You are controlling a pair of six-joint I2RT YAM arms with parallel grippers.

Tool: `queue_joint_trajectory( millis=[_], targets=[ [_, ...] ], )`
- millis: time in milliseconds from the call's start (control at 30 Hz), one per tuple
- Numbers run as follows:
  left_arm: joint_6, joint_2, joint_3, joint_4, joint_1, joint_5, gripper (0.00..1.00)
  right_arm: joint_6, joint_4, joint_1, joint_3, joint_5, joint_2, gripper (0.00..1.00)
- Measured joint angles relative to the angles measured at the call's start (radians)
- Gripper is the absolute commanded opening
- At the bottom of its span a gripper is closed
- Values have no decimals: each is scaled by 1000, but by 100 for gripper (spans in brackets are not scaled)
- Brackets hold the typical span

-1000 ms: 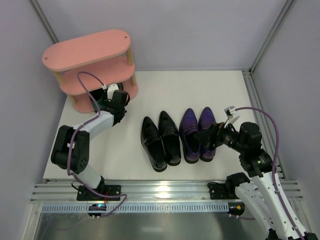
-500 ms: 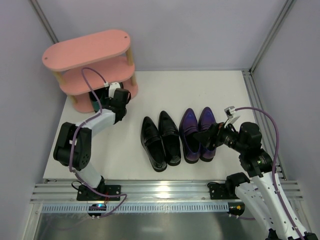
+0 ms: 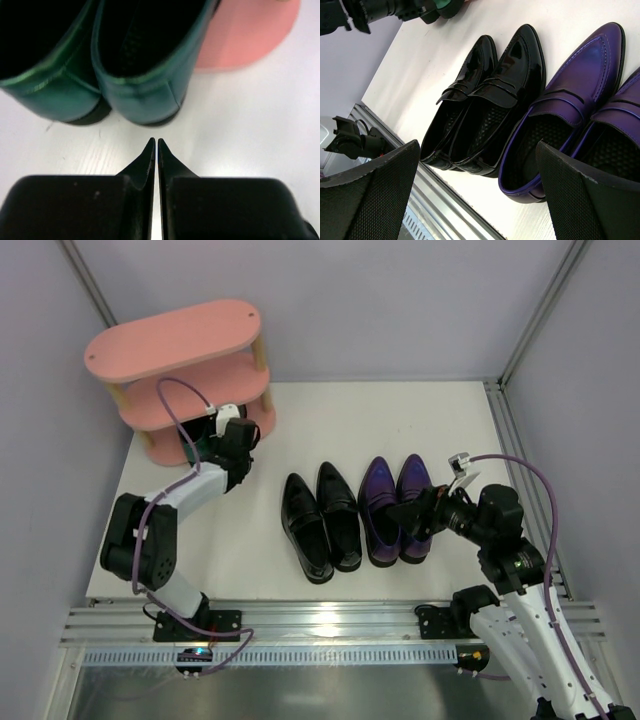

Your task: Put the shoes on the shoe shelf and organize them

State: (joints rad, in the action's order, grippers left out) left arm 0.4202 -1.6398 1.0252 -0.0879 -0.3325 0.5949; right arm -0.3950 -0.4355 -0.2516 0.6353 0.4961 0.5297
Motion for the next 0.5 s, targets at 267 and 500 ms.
queue_joint_trajectory(
  millis=[267,500],
  targets=[
    [99,296,-102,-49,-148,-209,11,0,-2,0,0,-2,-11,98],
    [214,473,-192,-79,-278,-383,73,0,-8,0,0,-21,-32,97]
  ],
)
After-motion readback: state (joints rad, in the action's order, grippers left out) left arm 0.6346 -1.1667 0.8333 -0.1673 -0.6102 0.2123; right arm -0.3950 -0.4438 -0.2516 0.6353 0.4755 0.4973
